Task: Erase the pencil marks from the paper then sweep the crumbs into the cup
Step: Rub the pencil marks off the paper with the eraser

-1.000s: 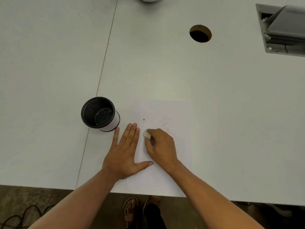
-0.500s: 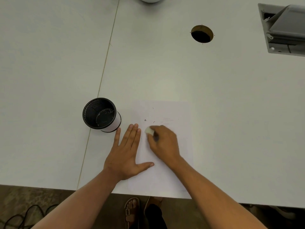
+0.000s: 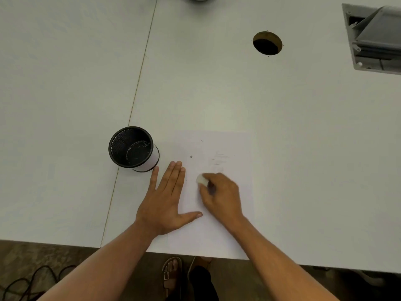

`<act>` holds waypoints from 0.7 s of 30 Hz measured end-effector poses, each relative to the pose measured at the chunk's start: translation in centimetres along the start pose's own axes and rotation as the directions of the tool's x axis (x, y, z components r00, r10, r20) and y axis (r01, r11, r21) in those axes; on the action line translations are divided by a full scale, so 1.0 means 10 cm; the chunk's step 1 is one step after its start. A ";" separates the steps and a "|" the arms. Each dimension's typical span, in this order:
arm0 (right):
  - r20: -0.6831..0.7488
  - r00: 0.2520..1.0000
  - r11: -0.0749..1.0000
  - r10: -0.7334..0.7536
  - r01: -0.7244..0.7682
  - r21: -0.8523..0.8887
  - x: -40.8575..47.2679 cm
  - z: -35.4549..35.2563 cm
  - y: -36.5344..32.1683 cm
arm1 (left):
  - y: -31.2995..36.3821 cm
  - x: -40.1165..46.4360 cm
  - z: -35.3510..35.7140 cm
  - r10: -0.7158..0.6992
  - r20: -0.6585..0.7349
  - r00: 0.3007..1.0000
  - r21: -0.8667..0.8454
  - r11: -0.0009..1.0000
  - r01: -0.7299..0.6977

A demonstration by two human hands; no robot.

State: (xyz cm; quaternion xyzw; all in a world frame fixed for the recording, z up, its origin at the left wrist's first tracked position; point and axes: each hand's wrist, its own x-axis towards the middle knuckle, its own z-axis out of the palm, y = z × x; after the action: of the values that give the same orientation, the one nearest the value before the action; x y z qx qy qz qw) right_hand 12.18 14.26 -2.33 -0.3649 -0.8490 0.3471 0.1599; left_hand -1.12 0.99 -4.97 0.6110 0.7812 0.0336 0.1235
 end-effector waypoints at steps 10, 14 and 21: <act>-0.210 0.956 0.977 0.207 -0.212 -0.002 0.58 -0.27 0.23 | 0.01 -0.01 -0.01 0.000 0.004 1.000 0.000 1.000 0.000; -0.017 0.999 0.999 0.034 -0.035 -0.036 0.12 -0.05 0.02 | 0.00 -0.01 0.00 0.000 -0.003 1.000 -0.009 1.000 0.000; -0.170 0.971 0.983 0.170 -0.178 -0.035 0.74 -0.26 0.25 | 0.00 -0.01 0.00 0.004 -0.017 1.000 0.000 1.000 -0.004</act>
State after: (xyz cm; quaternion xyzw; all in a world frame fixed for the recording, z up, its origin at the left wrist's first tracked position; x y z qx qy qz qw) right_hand 9.79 22.09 -2.17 -0.4694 -0.8058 0.3069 0.1902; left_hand -1.08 0.88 -4.90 0.6122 0.7810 0.0391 0.1166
